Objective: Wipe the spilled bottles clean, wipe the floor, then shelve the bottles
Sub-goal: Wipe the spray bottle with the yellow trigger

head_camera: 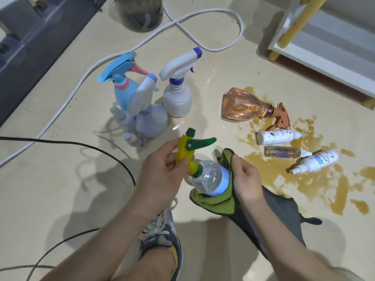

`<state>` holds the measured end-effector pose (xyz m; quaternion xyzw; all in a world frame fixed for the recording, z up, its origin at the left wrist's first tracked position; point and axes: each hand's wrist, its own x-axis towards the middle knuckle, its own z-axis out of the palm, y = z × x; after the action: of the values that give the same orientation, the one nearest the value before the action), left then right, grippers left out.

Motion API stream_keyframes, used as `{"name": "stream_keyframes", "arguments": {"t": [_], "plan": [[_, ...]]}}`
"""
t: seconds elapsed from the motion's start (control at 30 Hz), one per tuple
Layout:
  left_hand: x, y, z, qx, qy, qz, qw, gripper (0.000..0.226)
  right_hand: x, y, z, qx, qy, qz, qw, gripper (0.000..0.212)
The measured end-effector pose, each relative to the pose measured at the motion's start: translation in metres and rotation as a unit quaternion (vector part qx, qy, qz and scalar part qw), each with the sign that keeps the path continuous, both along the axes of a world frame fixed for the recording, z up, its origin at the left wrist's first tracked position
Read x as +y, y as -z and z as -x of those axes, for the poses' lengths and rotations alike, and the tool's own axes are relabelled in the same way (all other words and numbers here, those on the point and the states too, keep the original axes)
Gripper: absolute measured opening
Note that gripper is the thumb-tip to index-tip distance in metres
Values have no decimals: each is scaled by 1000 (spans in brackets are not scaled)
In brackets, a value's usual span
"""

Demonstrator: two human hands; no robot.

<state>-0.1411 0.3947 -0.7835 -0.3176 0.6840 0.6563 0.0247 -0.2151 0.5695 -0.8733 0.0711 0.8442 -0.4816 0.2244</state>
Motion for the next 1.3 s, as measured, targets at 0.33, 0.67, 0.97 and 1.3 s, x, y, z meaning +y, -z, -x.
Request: {"name": "stream_keyframes", "arguments": {"t": [0.33,0.67,0.97,1.3], "plan": [[-5,11,-10,-46,-99,-26,994,22,-7,17,-32,200,-83,-35,976,44],[-6,15,-12,-46,-39,15,998,19,-45,-1,-47,363,-142,-49,920,44],[3,8,-4,-31,13,80,996,26,-43,-1,-54,165,59,-84,981,57],[-2,14,-12,-31,-25,52,998,28,6,31,-20,118,0,-22,993,38]]}}
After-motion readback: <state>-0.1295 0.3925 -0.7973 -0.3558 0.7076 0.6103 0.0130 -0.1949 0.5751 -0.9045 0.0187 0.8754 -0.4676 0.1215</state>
